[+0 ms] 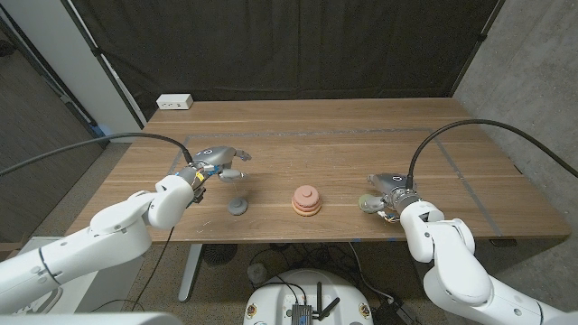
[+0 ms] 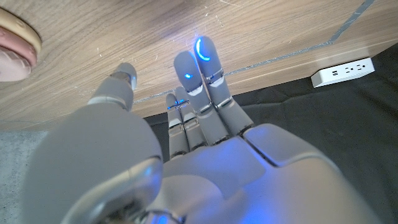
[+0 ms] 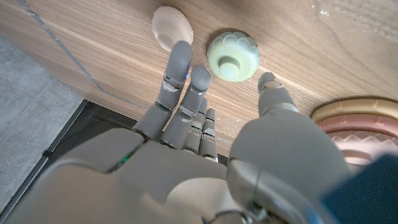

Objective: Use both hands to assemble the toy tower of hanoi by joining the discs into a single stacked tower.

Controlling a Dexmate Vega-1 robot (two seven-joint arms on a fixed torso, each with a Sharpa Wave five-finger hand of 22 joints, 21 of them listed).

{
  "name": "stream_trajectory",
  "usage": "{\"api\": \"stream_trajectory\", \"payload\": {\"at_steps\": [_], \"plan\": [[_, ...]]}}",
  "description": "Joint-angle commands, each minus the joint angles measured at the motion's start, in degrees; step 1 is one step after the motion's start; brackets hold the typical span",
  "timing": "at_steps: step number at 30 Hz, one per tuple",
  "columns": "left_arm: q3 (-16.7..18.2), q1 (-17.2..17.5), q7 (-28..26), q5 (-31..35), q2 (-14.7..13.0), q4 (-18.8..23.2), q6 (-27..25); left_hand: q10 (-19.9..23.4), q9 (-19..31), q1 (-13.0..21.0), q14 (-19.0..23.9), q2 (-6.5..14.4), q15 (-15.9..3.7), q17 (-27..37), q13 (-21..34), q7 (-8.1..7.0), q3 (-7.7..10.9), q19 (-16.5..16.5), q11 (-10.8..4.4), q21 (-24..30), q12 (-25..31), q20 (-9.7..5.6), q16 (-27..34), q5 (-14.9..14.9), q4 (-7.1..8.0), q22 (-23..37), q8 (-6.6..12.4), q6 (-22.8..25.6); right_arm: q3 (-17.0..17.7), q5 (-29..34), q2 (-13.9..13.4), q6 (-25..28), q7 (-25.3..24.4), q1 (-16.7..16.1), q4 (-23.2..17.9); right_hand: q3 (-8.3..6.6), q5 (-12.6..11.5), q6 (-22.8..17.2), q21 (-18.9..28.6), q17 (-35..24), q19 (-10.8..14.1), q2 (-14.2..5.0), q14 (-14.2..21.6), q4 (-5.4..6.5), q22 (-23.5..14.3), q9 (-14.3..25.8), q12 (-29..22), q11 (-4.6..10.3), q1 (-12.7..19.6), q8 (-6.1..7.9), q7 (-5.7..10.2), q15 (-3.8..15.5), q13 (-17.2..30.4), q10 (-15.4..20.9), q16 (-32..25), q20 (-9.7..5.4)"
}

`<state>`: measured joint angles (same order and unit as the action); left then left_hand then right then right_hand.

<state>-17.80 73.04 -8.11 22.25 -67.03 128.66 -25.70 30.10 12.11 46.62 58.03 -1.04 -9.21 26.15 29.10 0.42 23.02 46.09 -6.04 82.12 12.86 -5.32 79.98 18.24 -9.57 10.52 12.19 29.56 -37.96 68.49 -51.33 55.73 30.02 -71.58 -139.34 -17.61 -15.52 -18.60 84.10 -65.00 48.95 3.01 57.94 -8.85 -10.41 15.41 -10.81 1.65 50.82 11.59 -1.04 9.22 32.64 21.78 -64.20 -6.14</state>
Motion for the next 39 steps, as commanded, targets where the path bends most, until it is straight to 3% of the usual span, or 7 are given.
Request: {"api": "stream_trajectory", "payload": {"at_steps": [1, 16, 39], "plan": [[-0.61, -0.52, 0.45, -0.45, -0.35, 0.16, -0.61, 0.29, 0.24, -0.08, 0.07, 0.28, -3.36, 0.19, 0.18, 0.12, 0.36, 0.27, 0.28, 0.12, -0.07, -6.43, 0.08, 0.34, 0.21, 0.16, -0.1, 0.61, 1.1, 2.33, 2.49, -1.48, 2.64, -0.53, 2.18, 0.14, 0.12, -0.36, -0.1, 0.03, -0.21, 0.25, -0.24, 0.05, -0.11, 0.03, -0.11, -0.21, -0.22, 0.06, -0.16, 3.36, 0.0, -0.17, 0.2, -5.93], [-1.07, -0.82, 0.1, -0.87, -0.35, 0.2, -0.84, 0.53, 0.26, -0.17, -0.09, 0.36, -3.36, 0.12, 0.31, 0.13, 0.6, 0.27, 0.29, 0.08, -0.05, -6.43, -0.11, 0.43, 0.21, 0.16, -0.16, 0.77, 2.33, 2.41, 4.45, -2.9, 3.08, -1.22, 4.1, 0.47, 0.45, -0.82, -0.15, 0.89, -0.15, 0.01, -0.35, 0.11, -0.17, -0.26, -0.41, 0.38, -0.02, 0.58, -0.23, 3.37, -0.47, -0.28, 0.27, -5.96], [-1.88, -1.37, -0.21, -1.53, 0.06, 0.07, -0.71, 0.78, 0.28, -0.36, -0.04, 0.86, -3.37, 0.18, 0.44, 0.22, 1.17, 0.42, 0.35, 0.09, -0.16, -6.44, -0.27, 0.63, 0.25, 0.17, -0.39, 0.71, 1.84, 0.58, 5.08, -2.95, 1.97, -1.02, 6.0, 0.56, 0.5, -0.64, -0.2, 0.85, -0.15, -0.37, 0.0, 0.18, -0.17, -0.48, -0.67, 0.51, 0.06, 0.62, -0.17, 3.37, -0.77, 0.22, -0.11, -5.95]]}}
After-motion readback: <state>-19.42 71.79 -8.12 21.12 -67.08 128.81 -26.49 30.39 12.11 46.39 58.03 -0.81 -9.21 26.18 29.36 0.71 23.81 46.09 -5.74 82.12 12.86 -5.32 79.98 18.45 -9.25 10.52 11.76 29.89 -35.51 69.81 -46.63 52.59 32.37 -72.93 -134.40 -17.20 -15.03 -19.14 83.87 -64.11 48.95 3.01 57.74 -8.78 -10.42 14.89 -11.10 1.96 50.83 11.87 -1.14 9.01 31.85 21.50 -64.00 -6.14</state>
